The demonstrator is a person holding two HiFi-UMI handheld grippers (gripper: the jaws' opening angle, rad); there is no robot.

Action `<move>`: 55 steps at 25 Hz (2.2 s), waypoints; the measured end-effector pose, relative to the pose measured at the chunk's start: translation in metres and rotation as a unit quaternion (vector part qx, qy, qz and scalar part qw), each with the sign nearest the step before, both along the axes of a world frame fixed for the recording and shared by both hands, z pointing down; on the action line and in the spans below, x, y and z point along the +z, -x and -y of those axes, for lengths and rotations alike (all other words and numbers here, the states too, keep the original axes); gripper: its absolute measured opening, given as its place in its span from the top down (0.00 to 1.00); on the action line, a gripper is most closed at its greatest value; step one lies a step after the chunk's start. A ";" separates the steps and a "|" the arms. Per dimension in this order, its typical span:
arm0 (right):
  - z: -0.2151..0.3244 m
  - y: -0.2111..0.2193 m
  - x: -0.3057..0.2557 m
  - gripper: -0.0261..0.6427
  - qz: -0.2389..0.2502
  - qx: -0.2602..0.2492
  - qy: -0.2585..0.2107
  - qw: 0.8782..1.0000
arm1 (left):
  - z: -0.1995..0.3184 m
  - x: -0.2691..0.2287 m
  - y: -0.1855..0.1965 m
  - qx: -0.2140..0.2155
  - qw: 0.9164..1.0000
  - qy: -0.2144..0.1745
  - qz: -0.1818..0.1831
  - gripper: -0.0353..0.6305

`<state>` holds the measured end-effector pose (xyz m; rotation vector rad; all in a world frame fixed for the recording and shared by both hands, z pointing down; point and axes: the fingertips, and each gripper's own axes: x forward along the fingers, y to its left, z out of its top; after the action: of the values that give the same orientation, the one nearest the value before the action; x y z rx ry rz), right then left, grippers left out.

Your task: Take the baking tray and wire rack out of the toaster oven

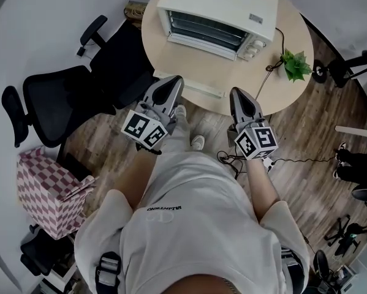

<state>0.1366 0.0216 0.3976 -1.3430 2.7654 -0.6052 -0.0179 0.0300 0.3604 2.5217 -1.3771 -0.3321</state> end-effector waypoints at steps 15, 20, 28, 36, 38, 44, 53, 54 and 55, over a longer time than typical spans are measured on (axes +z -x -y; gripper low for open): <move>0.096 0.065 0.029 0.97 0.103 0.014 0.078 0.992 | 0.111 0.076 0.012 0.080 0.985 0.114 -0.105 0.94; 0.137 0.077 0.044 0.97 0.161 0.046 0.112 0.980 | 0.151 0.109 0.019 0.080 0.969 0.163 -0.168 0.94; 0.178 0.086 0.072 0.90 0.237 0.093 0.145 0.956 | 0.201 0.138 0.023 0.103 0.934 0.205 -0.273 0.86; 0.217 0.074 0.092 0.90 0.279 0.111 0.168 0.939 | 0.238 0.166 0.015 0.076 0.914 0.236 -0.322 0.73; 0.225 0.069 0.099 0.90 0.294 0.116 0.178 0.932 | 0.244 0.168 0.010 0.071 0.908 0.242 -0.335 0.72; 0.248 0.060 0.122 0.90 0.324 0.119 0.203 0.916 | 0.265 0.174 0.001 0.054 0.898 0.249 -0.359 0.72; 0.279 0.051 0.146 0.81 0.376 0.149 0.209 0.891 | 0.295 0.196 -0.002 0.040 0.887 0.253 -0.383 0.72; 0.282 0.051 0.148 0.81 0.385 0.153 0.210 0.885 | 0.298 0.198 -0.002 0.039 0.885 0.253 -0.388 0.72; 0.285 0.051 0.149 0.81 0.392 0.157 0.210 0.882 | 0.301 0.199 -0.001 0.038 0.883 0.253 -0.393 0.72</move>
<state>0.0859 -0.2631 0.5468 -1.1784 1.7835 -1.3945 -0.0166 -0.2709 0.5594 1.6933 -0.8732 -0.7589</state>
